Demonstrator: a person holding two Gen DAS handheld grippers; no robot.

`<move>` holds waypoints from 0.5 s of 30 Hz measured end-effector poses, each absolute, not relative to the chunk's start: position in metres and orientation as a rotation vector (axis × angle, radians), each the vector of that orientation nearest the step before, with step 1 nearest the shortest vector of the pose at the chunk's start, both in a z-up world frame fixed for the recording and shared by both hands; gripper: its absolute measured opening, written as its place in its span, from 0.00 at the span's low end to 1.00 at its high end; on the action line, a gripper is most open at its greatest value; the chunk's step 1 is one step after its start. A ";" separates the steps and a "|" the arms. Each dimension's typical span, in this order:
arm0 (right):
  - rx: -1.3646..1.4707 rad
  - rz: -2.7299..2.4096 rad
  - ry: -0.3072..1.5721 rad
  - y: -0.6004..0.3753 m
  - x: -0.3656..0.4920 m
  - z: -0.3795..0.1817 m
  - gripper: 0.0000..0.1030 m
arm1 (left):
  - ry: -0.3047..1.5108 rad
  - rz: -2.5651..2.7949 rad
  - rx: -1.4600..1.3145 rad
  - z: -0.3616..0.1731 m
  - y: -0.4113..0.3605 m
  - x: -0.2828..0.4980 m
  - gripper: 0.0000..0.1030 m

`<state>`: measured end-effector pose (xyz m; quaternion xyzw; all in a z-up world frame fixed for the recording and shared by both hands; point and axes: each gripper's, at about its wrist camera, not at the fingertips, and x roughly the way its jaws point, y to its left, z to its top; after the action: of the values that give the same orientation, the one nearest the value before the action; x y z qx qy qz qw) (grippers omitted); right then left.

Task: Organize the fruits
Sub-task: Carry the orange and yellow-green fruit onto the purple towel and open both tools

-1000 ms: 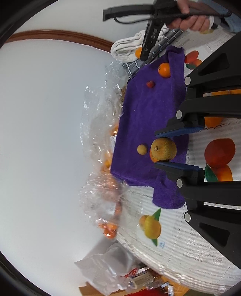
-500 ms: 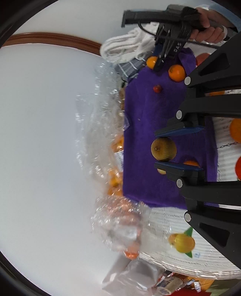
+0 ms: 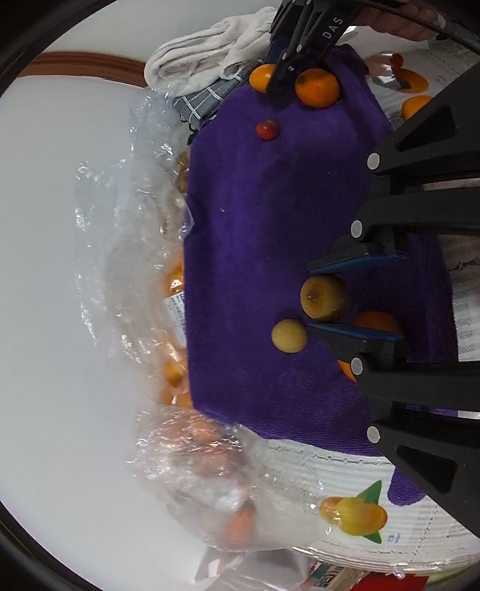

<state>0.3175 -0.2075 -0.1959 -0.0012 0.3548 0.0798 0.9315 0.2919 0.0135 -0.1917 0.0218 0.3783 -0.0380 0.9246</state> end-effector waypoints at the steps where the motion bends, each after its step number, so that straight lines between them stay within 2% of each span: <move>1: -0.001 0.164 0.727 -0.207 0.317 -0.197 0.33 | 0.778 -0.076 0.052 -0.192 0.012 0.291 0.25; 15: 0.027 0.188 0.723 -0.209 0.317 -0.200 0.35 | 0.758 -0.065 0.066 -0.193 0.011 0.289 0.25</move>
<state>0.3169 -0.2086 -0.1999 0.0131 0.3530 0.0916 0.9310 0.2887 0.0107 -0.1926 0.0324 0.3697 -0.0317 0.9280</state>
